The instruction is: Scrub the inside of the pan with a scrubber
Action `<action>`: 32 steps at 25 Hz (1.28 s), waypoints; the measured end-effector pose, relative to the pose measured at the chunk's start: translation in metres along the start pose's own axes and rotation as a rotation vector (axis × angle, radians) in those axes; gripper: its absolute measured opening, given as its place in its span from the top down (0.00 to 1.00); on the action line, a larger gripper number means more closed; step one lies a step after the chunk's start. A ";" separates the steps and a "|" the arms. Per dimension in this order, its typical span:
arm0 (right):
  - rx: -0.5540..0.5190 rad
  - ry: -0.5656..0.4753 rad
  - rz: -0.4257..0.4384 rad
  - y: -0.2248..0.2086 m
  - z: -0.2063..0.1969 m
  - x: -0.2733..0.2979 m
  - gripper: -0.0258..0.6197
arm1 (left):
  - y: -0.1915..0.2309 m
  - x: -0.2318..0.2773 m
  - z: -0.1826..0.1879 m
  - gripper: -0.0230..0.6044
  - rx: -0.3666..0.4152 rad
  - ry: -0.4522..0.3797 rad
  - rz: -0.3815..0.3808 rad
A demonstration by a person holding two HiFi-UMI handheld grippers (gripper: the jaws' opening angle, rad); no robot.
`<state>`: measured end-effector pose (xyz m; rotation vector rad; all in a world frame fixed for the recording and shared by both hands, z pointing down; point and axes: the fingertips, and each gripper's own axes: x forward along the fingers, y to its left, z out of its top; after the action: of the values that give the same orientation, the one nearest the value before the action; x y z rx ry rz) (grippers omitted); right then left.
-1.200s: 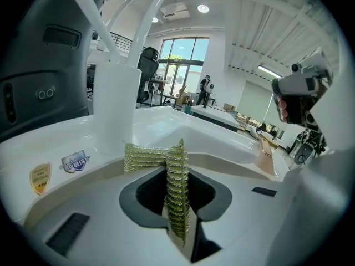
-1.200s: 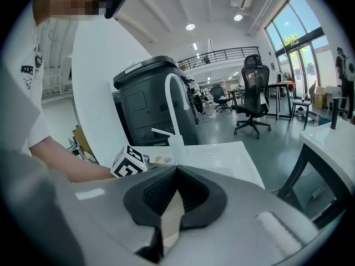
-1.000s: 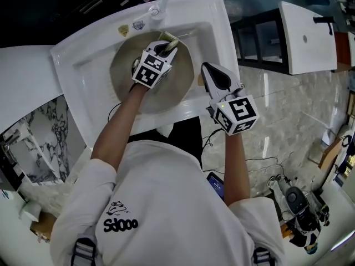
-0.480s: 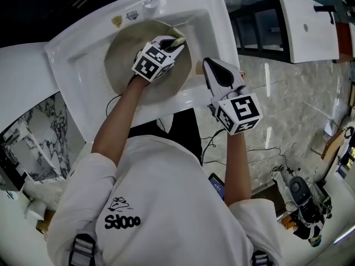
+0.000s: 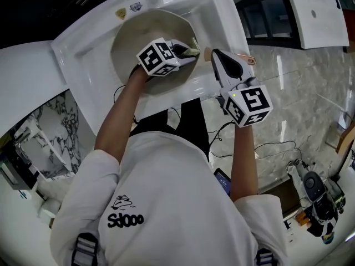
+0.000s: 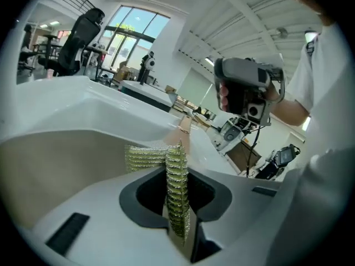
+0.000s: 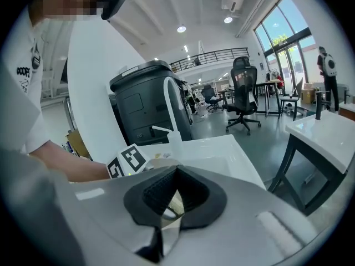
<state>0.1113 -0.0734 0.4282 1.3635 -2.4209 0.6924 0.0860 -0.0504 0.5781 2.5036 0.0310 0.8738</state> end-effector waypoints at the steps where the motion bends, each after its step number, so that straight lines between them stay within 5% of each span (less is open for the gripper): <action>1: 0.002 -0.004 -0.001 0.001 0.000 -0.001 0.95 | -0.006 0.001 -0.002 0.86 0.002 0.016 -0.027; 12: 0.015 -0.031 -0.007 0.016 -0.001 -0.011 0.95 | -0.060 -0.020 -0.046 0.86 -0.032 0.179 -0.348; 17: 0.026 -0.048 0.002 0.026 -0.001 -0.011 0.95 | -0.073 -0.031 -0.062 0.86 -0.064 0.237 -0.405; 24: 0.042 -0.065 0.022 0.038 0.003 -0.008 0.95 | -0.065 -0.024 -0.064 0.86 -0.052 0.294 -0.320; 32: 0.062 -0.021 0.028 0.026 -0.013 0.015 0.95 | -0.017 -0.001 -0.073 0.86 0.014 0.412 -0.025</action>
<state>0.0813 -0.0660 0.4393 1.3689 -2.4584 0.7704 0.0442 -0.0039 0.6188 2.2879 0.2047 1.3659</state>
